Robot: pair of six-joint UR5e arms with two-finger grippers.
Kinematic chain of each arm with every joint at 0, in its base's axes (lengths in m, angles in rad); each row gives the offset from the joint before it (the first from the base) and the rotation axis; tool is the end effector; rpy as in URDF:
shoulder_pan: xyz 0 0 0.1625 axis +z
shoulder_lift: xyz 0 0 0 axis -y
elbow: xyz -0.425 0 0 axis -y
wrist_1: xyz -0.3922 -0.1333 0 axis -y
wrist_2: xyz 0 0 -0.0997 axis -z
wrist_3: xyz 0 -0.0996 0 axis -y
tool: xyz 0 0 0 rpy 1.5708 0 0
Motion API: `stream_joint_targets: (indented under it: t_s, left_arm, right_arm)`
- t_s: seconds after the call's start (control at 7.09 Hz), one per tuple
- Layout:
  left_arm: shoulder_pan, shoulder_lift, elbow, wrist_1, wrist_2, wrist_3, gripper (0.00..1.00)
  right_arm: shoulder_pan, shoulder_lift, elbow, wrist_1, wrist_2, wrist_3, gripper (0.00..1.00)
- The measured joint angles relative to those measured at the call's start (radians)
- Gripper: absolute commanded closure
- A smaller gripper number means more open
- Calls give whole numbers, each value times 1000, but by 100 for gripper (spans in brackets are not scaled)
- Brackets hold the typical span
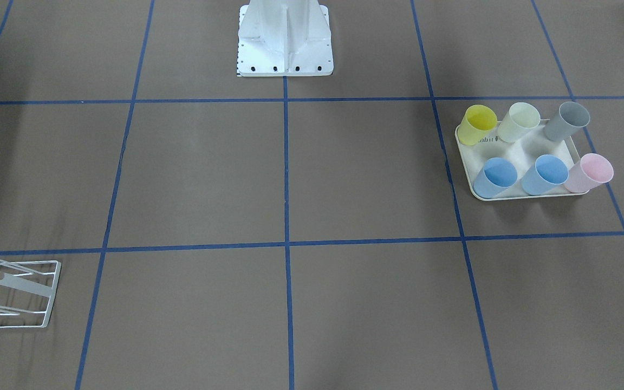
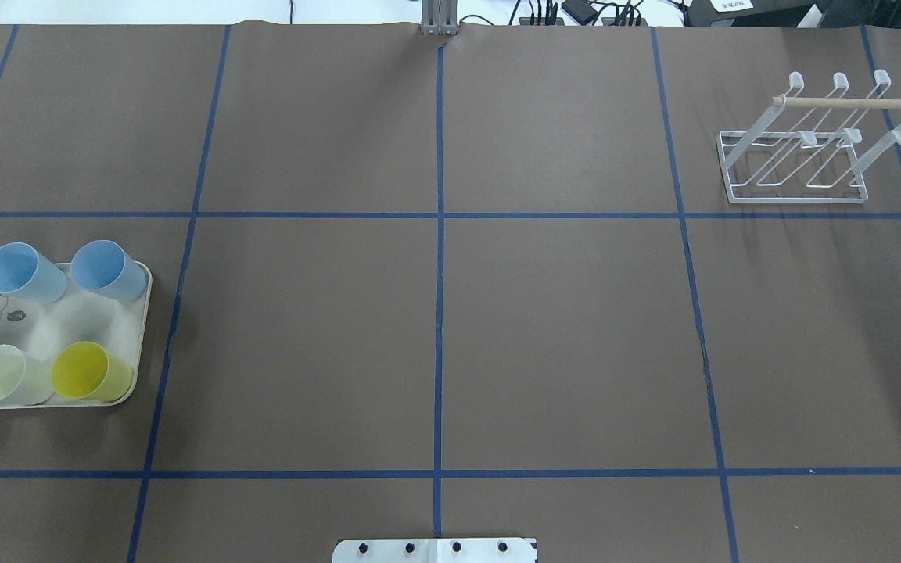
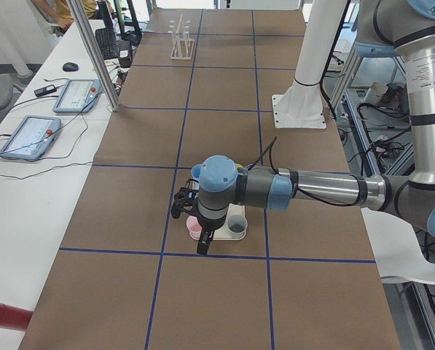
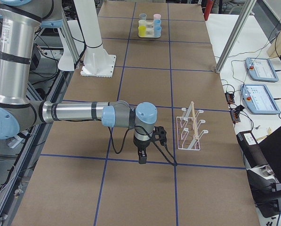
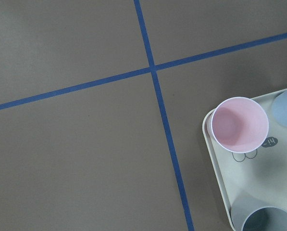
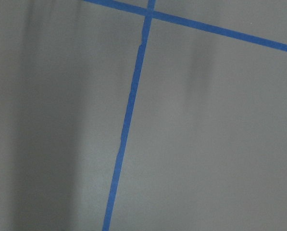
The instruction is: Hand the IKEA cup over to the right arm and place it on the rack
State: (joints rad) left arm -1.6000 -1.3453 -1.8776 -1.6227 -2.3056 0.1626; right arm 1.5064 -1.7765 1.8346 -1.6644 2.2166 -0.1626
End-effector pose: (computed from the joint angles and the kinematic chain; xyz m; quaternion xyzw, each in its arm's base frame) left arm -0.0783 -0.4024 0.6049 0.0961 0.3508 0.0859 0.9275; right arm 0.0474 -0.4054 0.6388 -0.0012 -0.3177 -0.1018 0.9427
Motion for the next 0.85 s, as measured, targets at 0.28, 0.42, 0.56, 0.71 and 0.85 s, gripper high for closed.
stream_joint_targets:
  t_s: [0.28,0.42,0.56,0.71,0.85]
  left_arm:
    - [-1,1,-6,-6,0,1,0]
    - [-1,1,-15,-8,-2,0,0]
    - [-1,3,-36,-8,-5,-1,0]
    - [-1,5,-56,-8,-7,-1,0]
    - [1,5,-69,-8,-5,0,0]
  right_arm:
    - [0,0,3,0,0,0,0]
    - [0,1,7,0,0,0,0]
    - [0,1,15,1,1,0,0]
    - [0,0,36,0,2,0,0]
    - [0,-1,58,0,2,0,0]
